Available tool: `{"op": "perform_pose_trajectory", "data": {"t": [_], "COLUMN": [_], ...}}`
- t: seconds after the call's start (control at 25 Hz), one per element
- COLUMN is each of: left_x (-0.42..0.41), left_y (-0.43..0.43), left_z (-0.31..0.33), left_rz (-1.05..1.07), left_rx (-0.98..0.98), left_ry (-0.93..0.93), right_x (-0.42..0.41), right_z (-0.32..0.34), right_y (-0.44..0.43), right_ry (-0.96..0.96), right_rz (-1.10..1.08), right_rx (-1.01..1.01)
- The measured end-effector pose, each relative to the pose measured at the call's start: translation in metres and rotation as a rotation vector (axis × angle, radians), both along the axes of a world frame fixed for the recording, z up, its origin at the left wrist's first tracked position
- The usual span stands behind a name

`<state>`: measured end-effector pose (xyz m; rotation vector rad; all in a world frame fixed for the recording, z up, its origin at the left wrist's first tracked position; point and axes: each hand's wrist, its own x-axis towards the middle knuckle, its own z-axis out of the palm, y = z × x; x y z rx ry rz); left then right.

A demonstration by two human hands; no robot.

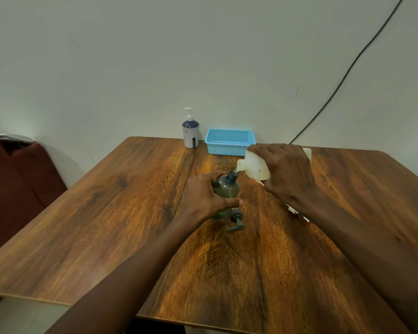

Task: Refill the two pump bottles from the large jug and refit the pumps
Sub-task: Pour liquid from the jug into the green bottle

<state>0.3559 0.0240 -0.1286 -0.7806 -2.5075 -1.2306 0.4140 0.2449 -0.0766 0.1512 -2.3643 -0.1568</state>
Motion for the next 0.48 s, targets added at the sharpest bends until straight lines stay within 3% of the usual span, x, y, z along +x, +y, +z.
{"op": "perform_pose_trajectory", "data": {"t": [0.48], "left_x": [0.0033], "left_y": [-0.0010], "left_z": [0.0017], "left_rz": [-0.002], "left_rx": [0.011], "left_ry": [0.008], "right_x": [0.0029], "right_z": [0.0003], "right_y": [-0.0029], "right_ry": [-0.039], "right_rz": [-0.019], "right_rx": [0.009]}}
